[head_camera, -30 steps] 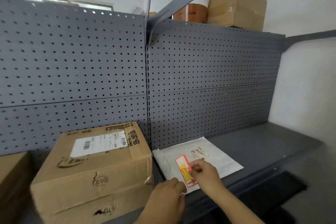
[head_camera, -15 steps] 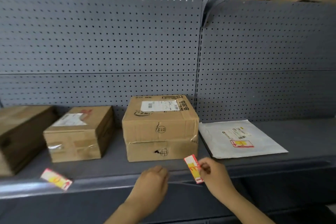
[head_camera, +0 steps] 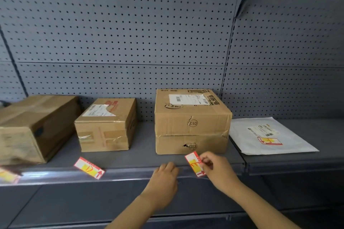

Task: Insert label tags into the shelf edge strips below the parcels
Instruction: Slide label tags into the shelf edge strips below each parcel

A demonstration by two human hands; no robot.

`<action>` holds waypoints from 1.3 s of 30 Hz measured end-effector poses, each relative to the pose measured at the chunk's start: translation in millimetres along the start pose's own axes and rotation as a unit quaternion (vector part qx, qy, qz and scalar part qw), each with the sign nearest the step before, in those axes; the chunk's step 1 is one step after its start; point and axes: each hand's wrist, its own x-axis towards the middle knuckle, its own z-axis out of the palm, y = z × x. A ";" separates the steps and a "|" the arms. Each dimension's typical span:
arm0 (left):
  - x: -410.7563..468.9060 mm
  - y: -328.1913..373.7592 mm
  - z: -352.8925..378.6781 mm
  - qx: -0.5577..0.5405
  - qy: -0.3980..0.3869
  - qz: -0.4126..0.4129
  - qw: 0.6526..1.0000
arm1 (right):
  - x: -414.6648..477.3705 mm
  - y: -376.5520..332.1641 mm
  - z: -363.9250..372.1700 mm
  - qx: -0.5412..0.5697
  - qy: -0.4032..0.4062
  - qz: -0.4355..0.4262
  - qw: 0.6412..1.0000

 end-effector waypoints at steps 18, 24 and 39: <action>13.4 14.7 15.5 0.026 0.016 -0.055 0.998 | 26.9 11.6 -1.8 -0.006 0.005 -0.044 0.999; 10.2 14.8 16.1 0.023 0.020 -0.052 0.998 | 32.5 19.0 10.8 -0.082 -0.013 -0.087 0.993; 10.3 14.3 -2.2 -0.003 0.059 -0.091 0.994 | 32.9 23.6 1.9 -0.139 -0.050 -0.142 0.979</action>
